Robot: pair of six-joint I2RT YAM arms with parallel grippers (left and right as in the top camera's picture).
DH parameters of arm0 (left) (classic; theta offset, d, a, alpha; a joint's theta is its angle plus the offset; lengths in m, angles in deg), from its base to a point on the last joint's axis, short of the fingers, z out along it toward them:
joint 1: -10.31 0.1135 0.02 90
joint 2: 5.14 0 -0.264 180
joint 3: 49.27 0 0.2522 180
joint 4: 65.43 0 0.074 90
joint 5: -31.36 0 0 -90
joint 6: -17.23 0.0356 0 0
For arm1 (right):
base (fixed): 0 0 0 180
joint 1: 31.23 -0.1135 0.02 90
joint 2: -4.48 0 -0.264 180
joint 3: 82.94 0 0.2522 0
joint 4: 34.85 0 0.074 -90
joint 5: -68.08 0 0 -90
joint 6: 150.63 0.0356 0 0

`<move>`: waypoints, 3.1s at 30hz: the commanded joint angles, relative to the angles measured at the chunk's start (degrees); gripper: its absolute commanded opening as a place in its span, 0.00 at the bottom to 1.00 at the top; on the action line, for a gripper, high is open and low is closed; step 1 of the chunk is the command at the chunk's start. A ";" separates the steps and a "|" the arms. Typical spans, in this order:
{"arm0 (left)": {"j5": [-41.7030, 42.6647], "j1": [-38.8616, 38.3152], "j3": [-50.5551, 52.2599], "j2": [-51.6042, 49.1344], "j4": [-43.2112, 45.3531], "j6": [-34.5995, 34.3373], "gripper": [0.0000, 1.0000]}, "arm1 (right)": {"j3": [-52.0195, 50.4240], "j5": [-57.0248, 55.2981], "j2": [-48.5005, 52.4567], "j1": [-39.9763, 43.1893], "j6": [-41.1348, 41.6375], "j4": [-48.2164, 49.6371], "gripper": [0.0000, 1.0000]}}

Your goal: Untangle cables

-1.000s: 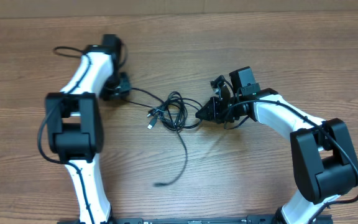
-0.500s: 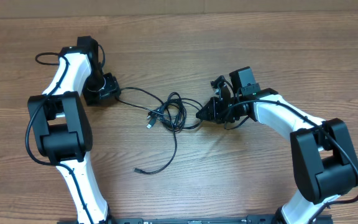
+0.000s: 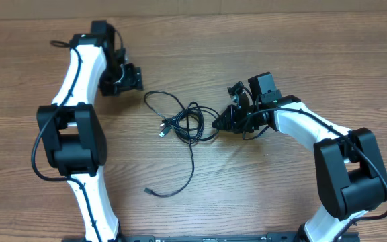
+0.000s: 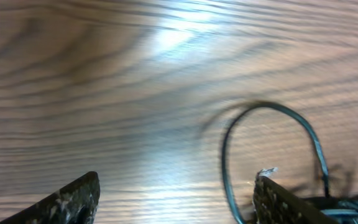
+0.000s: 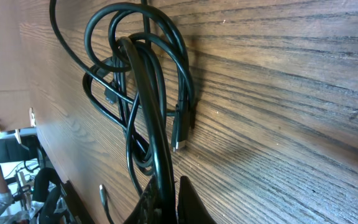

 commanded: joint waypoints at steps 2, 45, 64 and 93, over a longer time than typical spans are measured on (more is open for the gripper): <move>-4.94 -3.15 1.20 1.36 0.09 0.59 0.85 | -0.24 -0.35 0.35 0.09 -0.24 0.20 0.04; 3.34 -8.07 2.19 18.91 9.94 -1.31 0.04 | -0.24 -0.33 0.35 -0.24 0.00 0.13 0.04; 8.37 -12.33 2.95 29.86 4.63 11.82 0.04 | 3.61 36.85 -1.05 10.08 5.64 1.20 0.61; 9.73 -21.09 12.63 29.86 6.67 17.79 0.04 | 3.56 25.24 -1.05 8.35 21.18 10.25 0.62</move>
